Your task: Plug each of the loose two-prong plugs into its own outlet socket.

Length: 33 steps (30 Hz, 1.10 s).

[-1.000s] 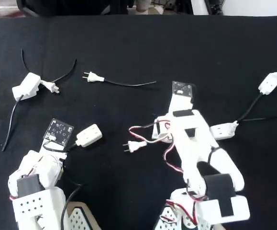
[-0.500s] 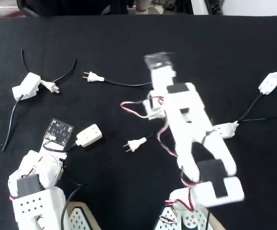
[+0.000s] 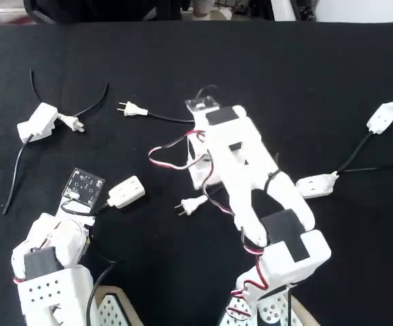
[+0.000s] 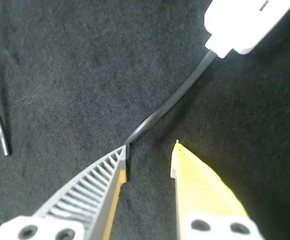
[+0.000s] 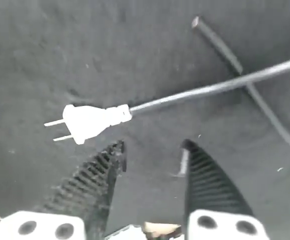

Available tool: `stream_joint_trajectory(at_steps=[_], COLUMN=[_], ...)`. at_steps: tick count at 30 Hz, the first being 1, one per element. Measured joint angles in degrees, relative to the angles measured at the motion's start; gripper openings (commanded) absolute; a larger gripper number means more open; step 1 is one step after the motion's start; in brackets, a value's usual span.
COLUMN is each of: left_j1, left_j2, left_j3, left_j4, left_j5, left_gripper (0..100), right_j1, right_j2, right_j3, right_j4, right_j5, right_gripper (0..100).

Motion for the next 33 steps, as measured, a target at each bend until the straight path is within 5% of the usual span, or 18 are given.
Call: stream_joint_trajectory(at_steps=[13,18,20,33], left_j1=[0.0,0.0,0.0,0.0], left_j2=[0.0,0.0,0.0,0.0], left_j3=[0.0,0.0,0.0,0.0], left_j4=[0.2,0.3,0.3,0.3], left_j5=[0.0,0.0,0.0,0.0], left_gripper=[16,16,16,16], right_j1=[-6.9,-7.1,-6.7,-6.7], right_j2=[6.2,8.7,8.8,11.0], right_j3=[4.7,4.9,4.4,-6.3], right_j4=[-16.4,-19.8,-19.0,-0.5], right_j5=[-19.3,-26.7,-27.0,-13.9], right_gripper=[31.4,11.9,3.8,1.2])
